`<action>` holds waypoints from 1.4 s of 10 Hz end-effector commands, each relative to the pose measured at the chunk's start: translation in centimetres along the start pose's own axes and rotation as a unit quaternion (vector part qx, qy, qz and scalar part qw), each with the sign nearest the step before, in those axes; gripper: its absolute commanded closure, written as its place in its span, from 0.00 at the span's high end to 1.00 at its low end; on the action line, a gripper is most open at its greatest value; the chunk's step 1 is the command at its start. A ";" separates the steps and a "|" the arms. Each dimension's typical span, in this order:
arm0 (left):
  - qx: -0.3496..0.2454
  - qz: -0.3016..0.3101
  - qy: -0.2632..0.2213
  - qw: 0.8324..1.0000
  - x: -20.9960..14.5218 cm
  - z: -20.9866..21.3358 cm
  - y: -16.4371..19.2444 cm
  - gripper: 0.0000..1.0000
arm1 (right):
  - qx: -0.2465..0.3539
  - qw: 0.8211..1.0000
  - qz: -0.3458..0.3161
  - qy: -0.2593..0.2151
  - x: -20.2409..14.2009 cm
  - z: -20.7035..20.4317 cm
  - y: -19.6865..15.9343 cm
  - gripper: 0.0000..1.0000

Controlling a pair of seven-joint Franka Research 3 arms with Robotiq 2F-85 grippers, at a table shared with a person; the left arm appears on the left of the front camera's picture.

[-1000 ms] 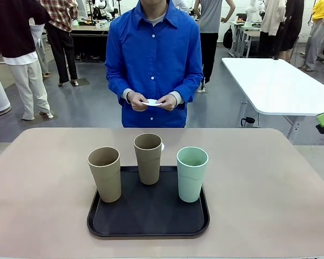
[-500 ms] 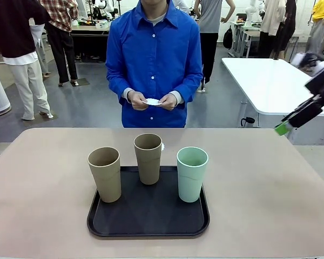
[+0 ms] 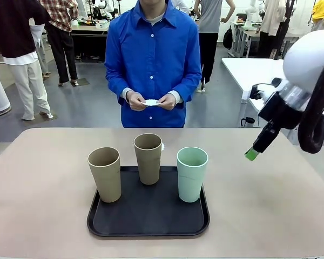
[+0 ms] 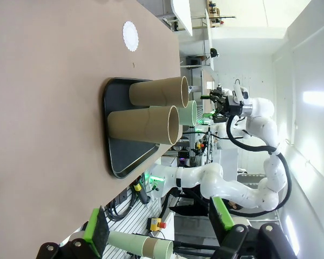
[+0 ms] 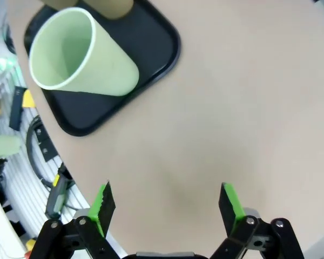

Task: Place coasters on the table and set cups on them.
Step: Pick up one Reusable plastic cup and place it on a coaster set by the human.

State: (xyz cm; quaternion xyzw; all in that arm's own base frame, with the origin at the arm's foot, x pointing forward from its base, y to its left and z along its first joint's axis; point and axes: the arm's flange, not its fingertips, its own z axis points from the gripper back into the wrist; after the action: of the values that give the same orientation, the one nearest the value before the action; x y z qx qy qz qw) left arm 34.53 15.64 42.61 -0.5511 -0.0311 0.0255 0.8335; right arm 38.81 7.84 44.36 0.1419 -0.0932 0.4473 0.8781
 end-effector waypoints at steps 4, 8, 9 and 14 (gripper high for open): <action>-0.001 -0.002 -0.002 1.000 0.0 0.1 -0.1 1.00 | 0.000 1.000 -0.001 -0.006 -0.1 0.4 0.0 1.00; -0.001 -0.002 -0.002 1.000 0.0 0.1 -0.1 1.00 | 0.084 0.947 0.187 -0.249 -4.7 0.0 -3.4 1.00; -0.001 -0.002 -0.002 1.000 0.0 0.1 -0.1 1.00 | 0.077 0.937 0.194 -0.280 -5.8 -1.4 -4.2 1.00; -0.001 -0.002 -0.002 1.000 0.0 0.1 -0.1 1.00 | 0.153 0.866 0.306 -0.365 -8.0 -8.3 -4.5 1.00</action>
State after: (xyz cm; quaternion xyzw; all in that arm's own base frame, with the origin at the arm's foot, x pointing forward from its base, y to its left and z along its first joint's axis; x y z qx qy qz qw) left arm 34.53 15.63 42.60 -0.5508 -0.0309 0.0256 0.8337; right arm 37.35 2.31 34.46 0.3892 -0.3719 0.6018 0.5899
